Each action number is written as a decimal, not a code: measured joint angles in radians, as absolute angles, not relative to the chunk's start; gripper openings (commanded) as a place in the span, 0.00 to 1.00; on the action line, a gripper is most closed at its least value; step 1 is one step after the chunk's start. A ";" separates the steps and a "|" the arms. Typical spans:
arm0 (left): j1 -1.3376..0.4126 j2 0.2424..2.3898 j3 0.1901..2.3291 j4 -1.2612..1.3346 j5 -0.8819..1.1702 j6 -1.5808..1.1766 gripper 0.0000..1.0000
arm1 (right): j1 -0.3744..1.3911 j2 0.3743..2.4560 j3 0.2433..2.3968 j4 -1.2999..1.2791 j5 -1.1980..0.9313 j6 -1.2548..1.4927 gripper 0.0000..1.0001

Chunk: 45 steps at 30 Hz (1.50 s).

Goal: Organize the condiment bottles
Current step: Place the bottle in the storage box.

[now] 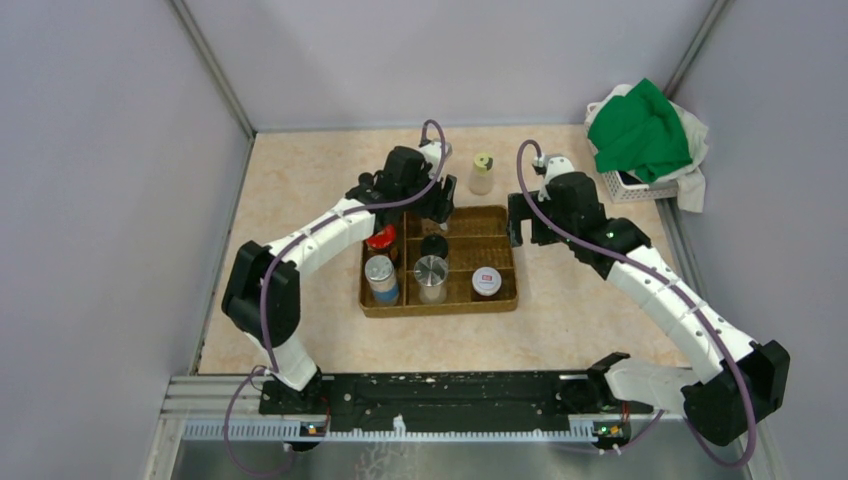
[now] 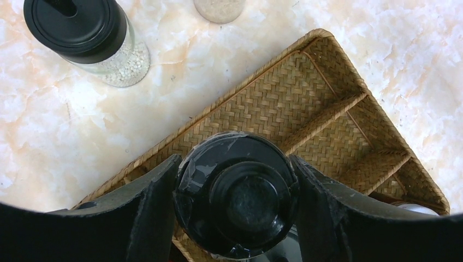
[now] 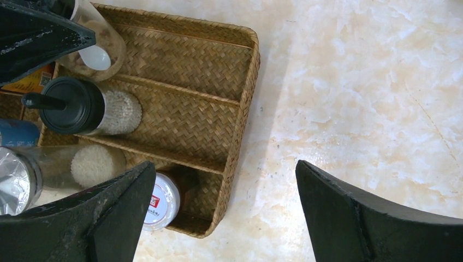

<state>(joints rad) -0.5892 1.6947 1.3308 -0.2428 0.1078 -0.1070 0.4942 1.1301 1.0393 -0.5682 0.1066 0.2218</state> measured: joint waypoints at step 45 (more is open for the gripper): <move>-0.589 1.849 1.312 -0.139 0.009 -0.134 0.72 | 0.494 1.140 0.983 -0.537 0.102 0.221 0.98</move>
